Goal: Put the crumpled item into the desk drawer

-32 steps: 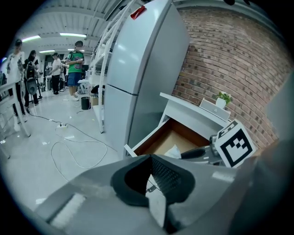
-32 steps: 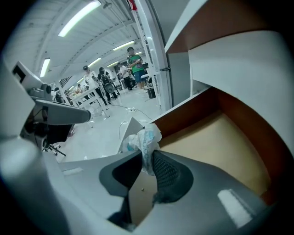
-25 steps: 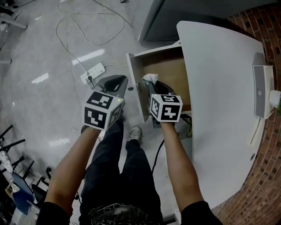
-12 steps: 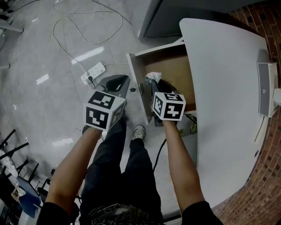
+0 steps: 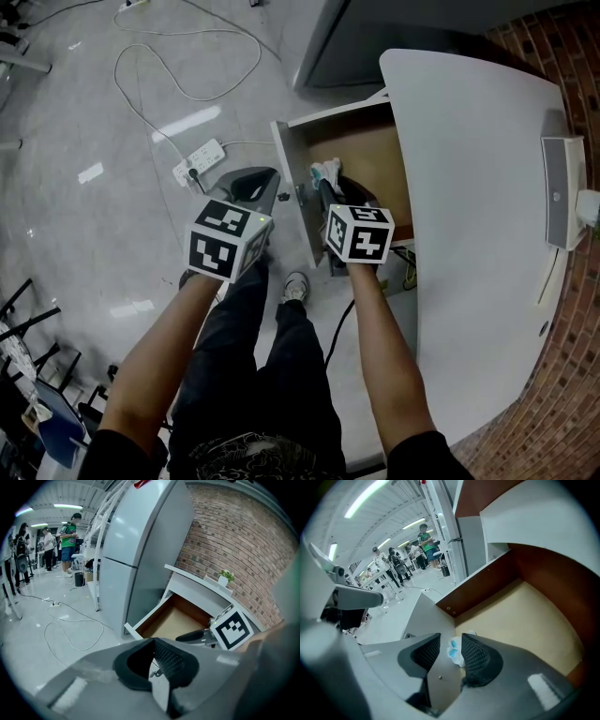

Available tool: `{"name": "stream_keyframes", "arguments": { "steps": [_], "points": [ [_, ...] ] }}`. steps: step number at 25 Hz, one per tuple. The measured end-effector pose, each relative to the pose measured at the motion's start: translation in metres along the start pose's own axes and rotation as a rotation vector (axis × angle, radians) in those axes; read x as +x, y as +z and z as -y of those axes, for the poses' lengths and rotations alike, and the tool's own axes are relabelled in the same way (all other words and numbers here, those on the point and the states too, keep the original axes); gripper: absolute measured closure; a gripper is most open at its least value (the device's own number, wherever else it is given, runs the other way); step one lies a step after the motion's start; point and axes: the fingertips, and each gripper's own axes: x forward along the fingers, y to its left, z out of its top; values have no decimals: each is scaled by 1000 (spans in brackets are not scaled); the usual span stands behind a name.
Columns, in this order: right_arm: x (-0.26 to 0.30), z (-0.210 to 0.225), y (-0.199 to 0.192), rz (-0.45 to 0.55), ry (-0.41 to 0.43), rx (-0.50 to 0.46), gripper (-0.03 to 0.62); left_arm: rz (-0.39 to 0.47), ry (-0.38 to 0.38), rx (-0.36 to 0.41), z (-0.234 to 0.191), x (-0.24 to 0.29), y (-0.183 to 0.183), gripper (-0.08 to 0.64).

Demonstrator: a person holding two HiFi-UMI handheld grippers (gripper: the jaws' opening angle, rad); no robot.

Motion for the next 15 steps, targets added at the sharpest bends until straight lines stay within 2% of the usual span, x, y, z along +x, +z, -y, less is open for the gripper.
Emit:
{"name": "stream_keyframes", "arguments": {
  "steps": [5,15],
  "points": [
    [-13,-10,9,-2,20,-31,449,26,6,-2,4,-10,13,561],
    [-47,-46,66,50,70,-98,451,95,68,-9,-8,-49,58,561]
  ]
}}
